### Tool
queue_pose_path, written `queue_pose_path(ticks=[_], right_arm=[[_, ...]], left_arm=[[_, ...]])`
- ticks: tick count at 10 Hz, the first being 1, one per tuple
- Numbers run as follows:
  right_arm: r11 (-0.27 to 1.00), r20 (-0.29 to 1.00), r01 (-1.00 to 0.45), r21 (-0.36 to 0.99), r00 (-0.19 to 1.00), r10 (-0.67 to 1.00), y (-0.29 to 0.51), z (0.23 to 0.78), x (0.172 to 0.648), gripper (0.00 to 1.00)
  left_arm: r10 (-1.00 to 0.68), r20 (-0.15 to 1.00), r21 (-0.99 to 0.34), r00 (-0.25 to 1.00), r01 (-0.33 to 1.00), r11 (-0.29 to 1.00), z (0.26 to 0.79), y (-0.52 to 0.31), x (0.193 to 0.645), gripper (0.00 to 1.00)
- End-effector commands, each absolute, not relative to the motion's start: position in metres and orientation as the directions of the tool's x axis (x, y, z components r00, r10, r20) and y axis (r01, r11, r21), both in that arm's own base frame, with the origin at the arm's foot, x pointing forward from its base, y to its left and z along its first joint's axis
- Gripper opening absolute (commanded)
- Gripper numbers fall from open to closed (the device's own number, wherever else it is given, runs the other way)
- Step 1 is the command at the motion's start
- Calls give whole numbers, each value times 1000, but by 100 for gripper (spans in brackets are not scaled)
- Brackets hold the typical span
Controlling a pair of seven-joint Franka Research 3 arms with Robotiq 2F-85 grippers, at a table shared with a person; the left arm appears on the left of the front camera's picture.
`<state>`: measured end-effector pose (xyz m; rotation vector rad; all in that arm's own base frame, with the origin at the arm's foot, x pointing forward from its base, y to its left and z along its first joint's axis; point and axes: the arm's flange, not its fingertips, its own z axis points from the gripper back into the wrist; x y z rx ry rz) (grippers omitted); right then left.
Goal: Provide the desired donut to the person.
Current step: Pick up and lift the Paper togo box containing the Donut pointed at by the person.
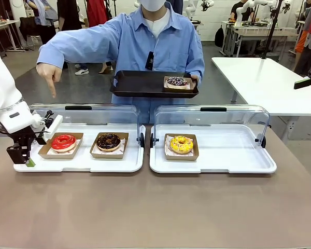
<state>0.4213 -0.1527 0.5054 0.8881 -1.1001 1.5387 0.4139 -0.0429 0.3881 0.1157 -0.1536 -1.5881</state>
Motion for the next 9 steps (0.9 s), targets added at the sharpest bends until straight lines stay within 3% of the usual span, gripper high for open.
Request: queue_pose_path(ticks=[1,9], right_arm=[[-70,925,-977,-201,-213,315,-150,506,420,100],[-70,925,-977,-201,-213,315,-150,506,420,100]], left_arm=[[-998,30,126,-60,990,-56,381,-31,437,100],[-998,40,92,-47,995,-43,356,-15,484,100]])
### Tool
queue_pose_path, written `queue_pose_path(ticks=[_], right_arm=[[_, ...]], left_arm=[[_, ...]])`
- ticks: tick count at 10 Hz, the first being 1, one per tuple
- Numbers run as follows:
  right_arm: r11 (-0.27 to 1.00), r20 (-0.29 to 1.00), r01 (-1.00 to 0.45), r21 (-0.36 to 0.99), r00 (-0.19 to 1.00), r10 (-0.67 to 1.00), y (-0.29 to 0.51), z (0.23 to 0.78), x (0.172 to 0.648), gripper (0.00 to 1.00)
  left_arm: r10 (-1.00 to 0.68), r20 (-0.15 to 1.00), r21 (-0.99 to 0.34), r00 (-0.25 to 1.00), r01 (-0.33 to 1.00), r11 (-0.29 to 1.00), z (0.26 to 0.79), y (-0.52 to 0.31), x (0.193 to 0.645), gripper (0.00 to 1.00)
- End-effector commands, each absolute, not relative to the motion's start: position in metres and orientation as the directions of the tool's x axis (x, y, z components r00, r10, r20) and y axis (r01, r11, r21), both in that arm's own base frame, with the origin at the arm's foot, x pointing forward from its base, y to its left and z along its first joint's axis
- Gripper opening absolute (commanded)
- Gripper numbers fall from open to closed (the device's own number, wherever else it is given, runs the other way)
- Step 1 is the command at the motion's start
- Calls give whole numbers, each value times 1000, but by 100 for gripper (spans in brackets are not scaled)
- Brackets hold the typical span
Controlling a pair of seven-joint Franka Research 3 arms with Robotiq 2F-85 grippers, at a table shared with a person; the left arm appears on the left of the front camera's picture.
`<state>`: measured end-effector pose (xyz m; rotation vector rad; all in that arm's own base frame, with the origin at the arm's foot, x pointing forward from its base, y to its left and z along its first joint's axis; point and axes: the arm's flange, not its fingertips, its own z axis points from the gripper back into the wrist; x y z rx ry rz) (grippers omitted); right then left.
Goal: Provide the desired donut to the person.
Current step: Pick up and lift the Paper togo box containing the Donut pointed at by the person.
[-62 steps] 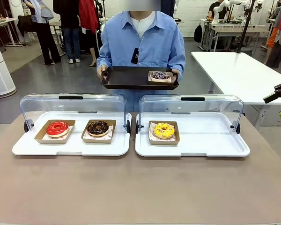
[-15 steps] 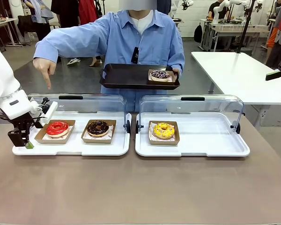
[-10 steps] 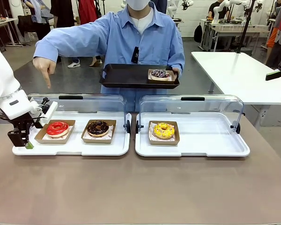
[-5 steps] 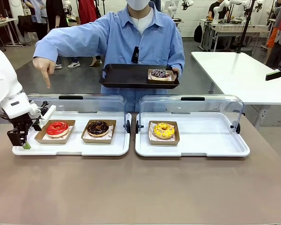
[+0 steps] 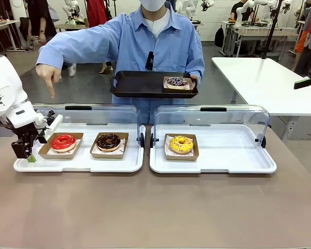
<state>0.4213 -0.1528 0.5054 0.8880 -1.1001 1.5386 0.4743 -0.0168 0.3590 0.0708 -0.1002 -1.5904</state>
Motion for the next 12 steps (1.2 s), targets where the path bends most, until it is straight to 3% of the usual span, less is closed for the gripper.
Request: queue_pose_path(ticks=[1,10,12], right_arm=[[-70,925,-977,-201,-213,315,-150,506,420,100],[-70,925,-977,-201,-213,315,-150,506,420,100],[-70,925,-977,-201,-213,315,-150,506,420,100]], left_arm=[[-997,43,86,-57,995,-53,353,-16,488,100],[-998,46,40,-47,998,-45,327,-9,504,100],[-997,56,48,-56,997,-54,329,-9,504,96]])
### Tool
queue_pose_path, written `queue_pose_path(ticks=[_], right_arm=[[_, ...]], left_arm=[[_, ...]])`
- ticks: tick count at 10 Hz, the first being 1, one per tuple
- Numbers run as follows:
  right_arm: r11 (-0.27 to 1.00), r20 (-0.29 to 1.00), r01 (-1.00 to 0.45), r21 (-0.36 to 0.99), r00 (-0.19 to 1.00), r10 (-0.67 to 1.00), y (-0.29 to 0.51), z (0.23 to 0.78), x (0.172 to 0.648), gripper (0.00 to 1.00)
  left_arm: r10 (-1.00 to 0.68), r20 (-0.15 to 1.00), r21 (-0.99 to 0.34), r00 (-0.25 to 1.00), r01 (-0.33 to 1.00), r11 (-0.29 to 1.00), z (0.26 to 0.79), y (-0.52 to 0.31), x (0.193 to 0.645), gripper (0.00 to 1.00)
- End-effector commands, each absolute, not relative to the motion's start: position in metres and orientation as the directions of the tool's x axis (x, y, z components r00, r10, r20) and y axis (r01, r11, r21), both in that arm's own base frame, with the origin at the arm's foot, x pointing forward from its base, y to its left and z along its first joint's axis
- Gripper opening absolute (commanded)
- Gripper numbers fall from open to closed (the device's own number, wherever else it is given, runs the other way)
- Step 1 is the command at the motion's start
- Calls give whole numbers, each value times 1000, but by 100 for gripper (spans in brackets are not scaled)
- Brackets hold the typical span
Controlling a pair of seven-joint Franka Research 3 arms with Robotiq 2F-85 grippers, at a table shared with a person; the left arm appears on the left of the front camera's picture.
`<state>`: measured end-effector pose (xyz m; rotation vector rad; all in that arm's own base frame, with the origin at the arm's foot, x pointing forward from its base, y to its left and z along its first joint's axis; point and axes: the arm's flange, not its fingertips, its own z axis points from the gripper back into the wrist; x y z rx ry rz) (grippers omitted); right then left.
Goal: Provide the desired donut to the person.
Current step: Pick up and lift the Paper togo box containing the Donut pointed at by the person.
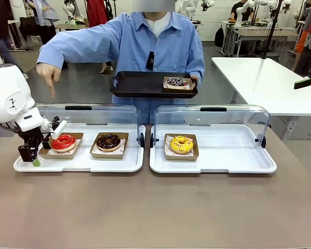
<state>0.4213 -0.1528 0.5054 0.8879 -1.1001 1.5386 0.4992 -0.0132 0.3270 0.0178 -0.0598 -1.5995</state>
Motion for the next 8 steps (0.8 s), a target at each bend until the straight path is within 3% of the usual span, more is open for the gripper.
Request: queue_pose_path(ticks=[1,2,3,5,6,8], right_arm=[[-70,925,-977,-201,-213,315,-150,506,420,100],[-70,925,-977,-201,-213,315,-150,506,420,100],[-70,925,-977,-201,-213,315,-150,506,420,100],[-70,925,-977,-201,-213,315,-150,506,420,100],[-70,925,-977,-201,-213,315,-150,506,420,100],[-70,925,-977,-201,-213,315,-150,506,420,100]], left_arm=[[-996,59,52,-65,997,-62,329,-8,503,40],[-996,61,50,-66,997,-63,330,-8,503,38],[-996,62,51,-69,997,-66,331,-8,502,0],[-995,63,52,-73,996,-69,331,-7,500,0],[-995,65,50,-74,996,-71,332,-7,500,13],[-995,68,49,-77,996,-74,332,-7,499,0]])
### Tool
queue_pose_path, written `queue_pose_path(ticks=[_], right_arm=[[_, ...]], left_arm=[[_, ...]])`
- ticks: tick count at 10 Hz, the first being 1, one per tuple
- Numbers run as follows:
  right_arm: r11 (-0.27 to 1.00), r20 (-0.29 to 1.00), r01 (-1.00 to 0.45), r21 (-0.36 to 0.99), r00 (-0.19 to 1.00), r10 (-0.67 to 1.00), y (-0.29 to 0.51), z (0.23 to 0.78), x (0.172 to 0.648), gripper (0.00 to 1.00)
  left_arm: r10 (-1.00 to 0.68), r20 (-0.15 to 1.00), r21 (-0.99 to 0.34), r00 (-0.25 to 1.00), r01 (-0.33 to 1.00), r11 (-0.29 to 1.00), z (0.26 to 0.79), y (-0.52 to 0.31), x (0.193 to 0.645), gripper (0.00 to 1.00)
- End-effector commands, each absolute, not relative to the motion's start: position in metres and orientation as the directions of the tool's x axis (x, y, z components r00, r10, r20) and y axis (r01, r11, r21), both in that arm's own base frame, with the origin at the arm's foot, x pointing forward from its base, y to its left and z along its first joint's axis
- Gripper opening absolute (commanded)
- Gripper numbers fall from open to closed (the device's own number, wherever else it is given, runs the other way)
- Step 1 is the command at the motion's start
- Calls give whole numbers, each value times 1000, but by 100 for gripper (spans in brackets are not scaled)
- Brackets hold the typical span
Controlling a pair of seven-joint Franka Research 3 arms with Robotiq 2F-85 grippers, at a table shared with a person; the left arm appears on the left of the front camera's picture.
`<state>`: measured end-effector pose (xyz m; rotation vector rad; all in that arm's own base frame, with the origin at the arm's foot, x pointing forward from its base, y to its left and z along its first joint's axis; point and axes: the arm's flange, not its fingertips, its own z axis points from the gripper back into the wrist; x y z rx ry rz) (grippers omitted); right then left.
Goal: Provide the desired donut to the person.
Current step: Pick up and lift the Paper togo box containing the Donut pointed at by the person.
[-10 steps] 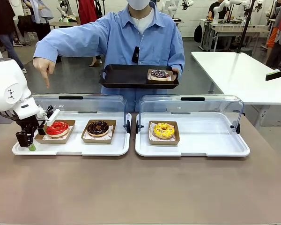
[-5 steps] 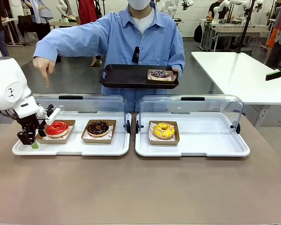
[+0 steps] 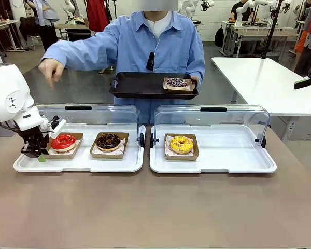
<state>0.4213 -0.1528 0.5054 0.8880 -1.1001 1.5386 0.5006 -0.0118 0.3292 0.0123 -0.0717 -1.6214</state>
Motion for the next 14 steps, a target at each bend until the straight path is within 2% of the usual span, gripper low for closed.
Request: queue_pose_path(ticks=[1,6,8,10,12,14], right_arm=[[-70,925,-977,-201,-213,315,-150,506,420,100],[-70,925,-977,-201,-213,315,-150,506,420,100],[-70,925,-977,-201,-213,315,-150,506,420,100],[-70,925,-977,-201,-213,315,-150,506,420,100],[-70,925,-977,-201,-213,315,-150,506,420,100],[-70,925,-977,-201,-213,315,-150,506,420,100]], left_arm=[[-995,68,46,-78,996,-75,332,-7,499,0],[-991,51,40,-124,992,-122,348,-16,484,0],[-997,54,-61,-58,996,-61,390,-33,446,0],[-999,20,-117,-43,992,-45,427,-48,399,0],[-999,-8,-90,-44,995,-43,462,-64,344,0],[-996,-92,29,-3,1000,-6,505,-77,303,0]])
